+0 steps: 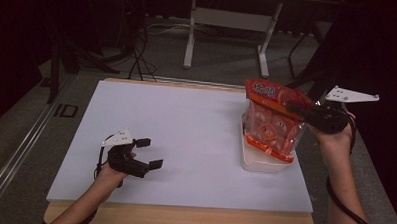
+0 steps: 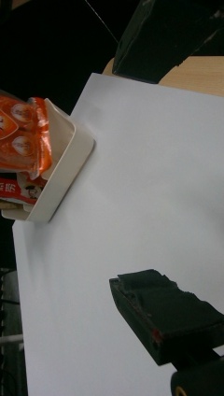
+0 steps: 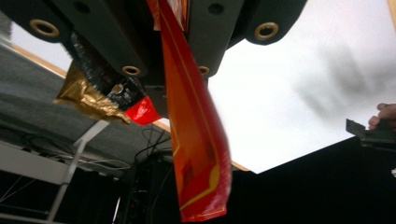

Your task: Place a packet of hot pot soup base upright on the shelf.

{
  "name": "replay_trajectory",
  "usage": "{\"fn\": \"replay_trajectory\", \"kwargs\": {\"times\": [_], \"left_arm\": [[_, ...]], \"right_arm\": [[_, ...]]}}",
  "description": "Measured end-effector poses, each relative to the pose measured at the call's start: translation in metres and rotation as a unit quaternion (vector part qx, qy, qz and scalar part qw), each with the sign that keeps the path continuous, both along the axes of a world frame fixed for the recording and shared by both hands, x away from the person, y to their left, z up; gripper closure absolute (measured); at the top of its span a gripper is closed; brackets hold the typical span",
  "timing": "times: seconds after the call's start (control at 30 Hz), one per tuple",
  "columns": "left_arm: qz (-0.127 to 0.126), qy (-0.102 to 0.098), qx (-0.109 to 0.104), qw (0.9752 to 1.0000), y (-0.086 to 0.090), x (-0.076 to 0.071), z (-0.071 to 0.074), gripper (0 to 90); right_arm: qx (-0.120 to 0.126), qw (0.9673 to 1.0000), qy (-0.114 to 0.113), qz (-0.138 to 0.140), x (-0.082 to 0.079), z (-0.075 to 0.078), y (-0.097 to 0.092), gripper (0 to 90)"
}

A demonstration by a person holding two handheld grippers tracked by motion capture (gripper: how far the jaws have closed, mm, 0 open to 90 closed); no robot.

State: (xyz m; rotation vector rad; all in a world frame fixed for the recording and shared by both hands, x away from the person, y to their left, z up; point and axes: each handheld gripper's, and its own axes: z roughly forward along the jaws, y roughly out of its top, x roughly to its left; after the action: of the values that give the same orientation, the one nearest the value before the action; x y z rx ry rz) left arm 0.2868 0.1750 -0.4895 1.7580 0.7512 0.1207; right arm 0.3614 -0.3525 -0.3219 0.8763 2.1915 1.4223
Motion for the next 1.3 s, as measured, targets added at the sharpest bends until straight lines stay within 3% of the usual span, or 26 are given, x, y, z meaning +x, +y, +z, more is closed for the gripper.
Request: {"fn": "replay_trajectory", "kwargs": {"times": [0.33, 0.37, 0.53, 0.77, 1.3], "left_arm": [[0.005, 0.007, 0.004, 1.0, 0.003, 0.001, -0.006, 1.8], [0.006, 0.008, 0.006, 0.9999, 0.003, 0.002, -0.006, 1.8], [0.006, 0.011, 0.005, 0.9999, 0.003, 0.002, -0.008, 1.8], [0.008, 0.011, 0.005, 0.9999, 0.002, 0.003, -0.009, 1.8], [0.008, 0.011, 0.005, 0.9999, 0.003, 0.004, -0.009, 1.8]], "right_arm": [[0.016, 0.9997, 0.017, 0.005, 0.001, -0.016, -0.002, 90.0], [0.029, 0.9994, 0.02, 0.003, 0.0, -0.019, -0.008, 90.0], [0.039, 0.999, 0.022, 0.001, -0.003, -0.02, -0.016, 90.0], [0.028, 0.9992, 0.028, 0.006, -0.005, -0.022, -0.017, 90.0], [0.041, 0.9976, 0.051, 0.024, -0.001, -0.025, -0.018, 90.0]]}}
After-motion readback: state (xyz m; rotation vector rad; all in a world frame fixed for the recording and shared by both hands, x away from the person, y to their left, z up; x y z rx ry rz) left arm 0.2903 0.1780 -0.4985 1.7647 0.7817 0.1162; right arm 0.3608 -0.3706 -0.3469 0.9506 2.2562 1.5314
